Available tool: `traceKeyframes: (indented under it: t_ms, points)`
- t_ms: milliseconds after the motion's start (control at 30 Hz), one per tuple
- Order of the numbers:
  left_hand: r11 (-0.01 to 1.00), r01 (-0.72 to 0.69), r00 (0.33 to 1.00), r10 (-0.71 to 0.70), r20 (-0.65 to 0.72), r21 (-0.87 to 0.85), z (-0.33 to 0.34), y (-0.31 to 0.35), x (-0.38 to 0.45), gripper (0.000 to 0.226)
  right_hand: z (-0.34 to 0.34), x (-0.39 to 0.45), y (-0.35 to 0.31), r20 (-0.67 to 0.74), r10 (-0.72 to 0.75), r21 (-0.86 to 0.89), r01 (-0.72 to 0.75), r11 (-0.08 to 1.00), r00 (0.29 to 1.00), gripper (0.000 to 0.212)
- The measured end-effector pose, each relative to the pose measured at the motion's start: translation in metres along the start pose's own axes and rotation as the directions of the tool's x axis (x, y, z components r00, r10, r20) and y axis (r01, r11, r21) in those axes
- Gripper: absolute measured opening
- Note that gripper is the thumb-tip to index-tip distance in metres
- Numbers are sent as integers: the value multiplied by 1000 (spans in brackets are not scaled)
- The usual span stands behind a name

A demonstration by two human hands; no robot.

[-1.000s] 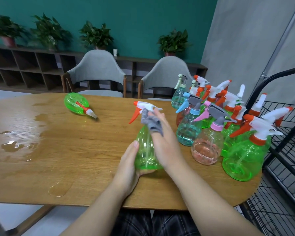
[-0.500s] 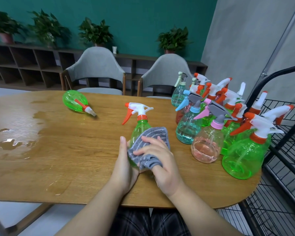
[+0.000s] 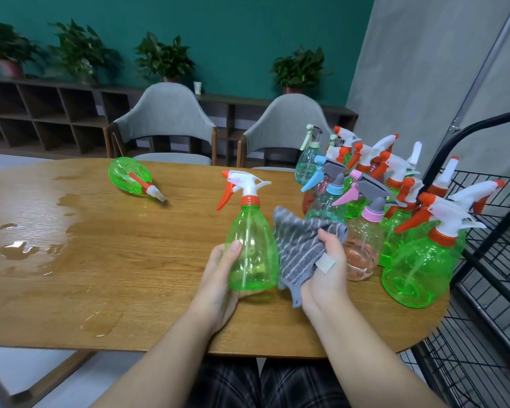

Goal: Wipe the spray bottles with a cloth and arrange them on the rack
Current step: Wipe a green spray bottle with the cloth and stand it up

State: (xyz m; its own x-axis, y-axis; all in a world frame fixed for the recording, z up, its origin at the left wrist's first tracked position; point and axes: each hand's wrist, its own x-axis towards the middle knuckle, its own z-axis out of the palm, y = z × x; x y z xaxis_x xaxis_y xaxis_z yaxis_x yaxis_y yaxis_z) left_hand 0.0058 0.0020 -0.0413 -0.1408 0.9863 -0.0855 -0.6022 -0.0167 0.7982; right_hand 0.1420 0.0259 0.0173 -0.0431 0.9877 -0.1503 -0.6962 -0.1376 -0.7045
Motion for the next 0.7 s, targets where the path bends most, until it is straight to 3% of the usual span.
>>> traceKeyframes:
  t_ms: [167,200,267,333,367,500,700]
  points:
    - [1000,6,1000,-6,12,11,3,-1,0,69,18,0,6,164,-178,-321,223,920,970,29]
    - [1000,-1,1000,1,11,26,4,0,0,68,21,-1,8,271,-239,-422,338,842,933,27]
    - [998,-17,1000,16,25,60,5,-1,1,58,24,-3,13,511,-256,-609,555,567,821,36]
    - [997,-32,999,29,42,74,6,0,1,53,21,1,20,637,-223,-674,673,304,738,47]
    - [997,-36,998,33,44,75,5,-1,2,51,18,4,23,653,-221,-679,689,254,725,50]
    - [998,-13,999,11,31,69,6,-1,2,42,5,9,28,664,-208,-671,695,258,718,47]
    - [1000,21,998,-22,65,16,7,3,-2,64,-5,5,31,749,-185,-582,765,277,636,45]
